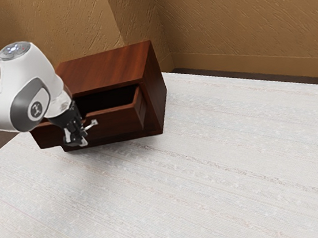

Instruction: Pull the drawer handle with one arm to open the drawer

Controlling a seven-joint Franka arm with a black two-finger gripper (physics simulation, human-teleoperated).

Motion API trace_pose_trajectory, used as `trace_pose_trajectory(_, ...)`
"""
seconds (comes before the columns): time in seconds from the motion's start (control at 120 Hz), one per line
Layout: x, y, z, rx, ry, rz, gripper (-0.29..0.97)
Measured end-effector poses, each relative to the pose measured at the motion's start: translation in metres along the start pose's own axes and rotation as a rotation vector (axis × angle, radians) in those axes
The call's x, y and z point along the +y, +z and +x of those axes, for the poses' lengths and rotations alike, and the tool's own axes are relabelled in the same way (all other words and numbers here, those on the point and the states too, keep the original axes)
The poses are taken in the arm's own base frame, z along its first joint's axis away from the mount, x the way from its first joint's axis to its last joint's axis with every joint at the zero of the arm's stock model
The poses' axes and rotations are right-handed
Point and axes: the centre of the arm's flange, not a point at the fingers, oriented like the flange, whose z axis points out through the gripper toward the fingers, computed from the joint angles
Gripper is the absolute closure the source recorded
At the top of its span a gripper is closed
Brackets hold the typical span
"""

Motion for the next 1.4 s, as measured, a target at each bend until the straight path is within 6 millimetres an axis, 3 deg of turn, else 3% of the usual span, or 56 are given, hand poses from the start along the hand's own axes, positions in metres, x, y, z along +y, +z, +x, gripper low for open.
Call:
trace_pose_trajectory(0.517, -0.030, -0.014, 0.007, -0.028, -0.039, 0.026, 0.58)
trace_pose_trajectory(0.792, -0.056, -0.025, 0.003, -0.036, -0.040, 0.035, 0.57)
trace_pose_trajectory(1.4, -0.080, -0.037, 0.002, -0.007, -0.043, 0.099, 0.59)
